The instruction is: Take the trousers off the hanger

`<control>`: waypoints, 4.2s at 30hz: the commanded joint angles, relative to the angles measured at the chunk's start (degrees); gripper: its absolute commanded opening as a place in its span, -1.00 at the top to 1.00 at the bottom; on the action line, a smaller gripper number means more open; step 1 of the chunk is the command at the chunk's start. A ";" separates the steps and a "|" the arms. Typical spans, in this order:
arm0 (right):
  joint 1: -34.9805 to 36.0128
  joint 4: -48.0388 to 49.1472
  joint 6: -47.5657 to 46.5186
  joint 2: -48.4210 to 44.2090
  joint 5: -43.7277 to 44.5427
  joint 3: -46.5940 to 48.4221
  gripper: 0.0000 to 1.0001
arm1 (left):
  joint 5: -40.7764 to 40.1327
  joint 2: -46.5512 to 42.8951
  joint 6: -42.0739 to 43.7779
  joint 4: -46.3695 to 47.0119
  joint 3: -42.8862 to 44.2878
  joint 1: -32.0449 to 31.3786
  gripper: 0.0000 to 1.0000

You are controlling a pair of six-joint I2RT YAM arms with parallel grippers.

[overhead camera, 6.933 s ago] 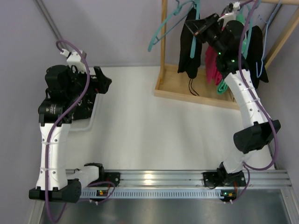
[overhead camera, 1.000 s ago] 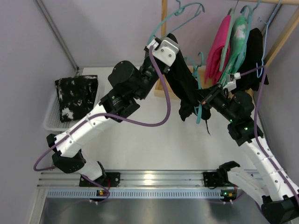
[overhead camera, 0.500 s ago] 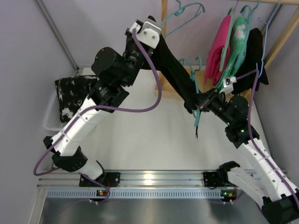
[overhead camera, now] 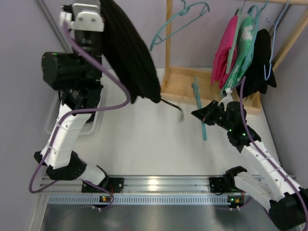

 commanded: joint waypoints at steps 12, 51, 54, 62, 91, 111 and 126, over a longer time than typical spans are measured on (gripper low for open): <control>1.01 1.03 -2.33 -1.09 -1.07 2.55 1.00 | -5.42 -8.72 15.18 14.51 -3.25 5.04 1.00; 1.72 1.73 -4.43 -0.13 -1.51 4.66 1.00 | 5.91 5.87 -15.39 -5.18 9.13 61.28 1.00; 1.63 1.55 -4.61 -0.21 -1.60 4.66 1.00 | 7.84 6.66 -18.21 -5.35 9.31 67.25 1.00; 1.81 1.99 -4.26 0.93 -1.77 5.09 1.00 | 11.27 3.77 -20.33 -2.11 0.44 73.07 1.00; 1.89 1.55 -4.87 0.84 -1.60 4.83 1.00 | 20.50 -25.16 -19.79 1.43 -55.10 74.65 1.00; 1.89 -0.46 -9.53 0.93 -0.89 10.19 1.00 | 26.57 -0.21 -24.36 -6.66 -54.68 63.59 1.00; 1.81 -3.72 -7.34 -4.87 -1.16 18.01 1.00 | 29.90 -4.76 -32.01 -20.73 -51.96 62.70 -0.73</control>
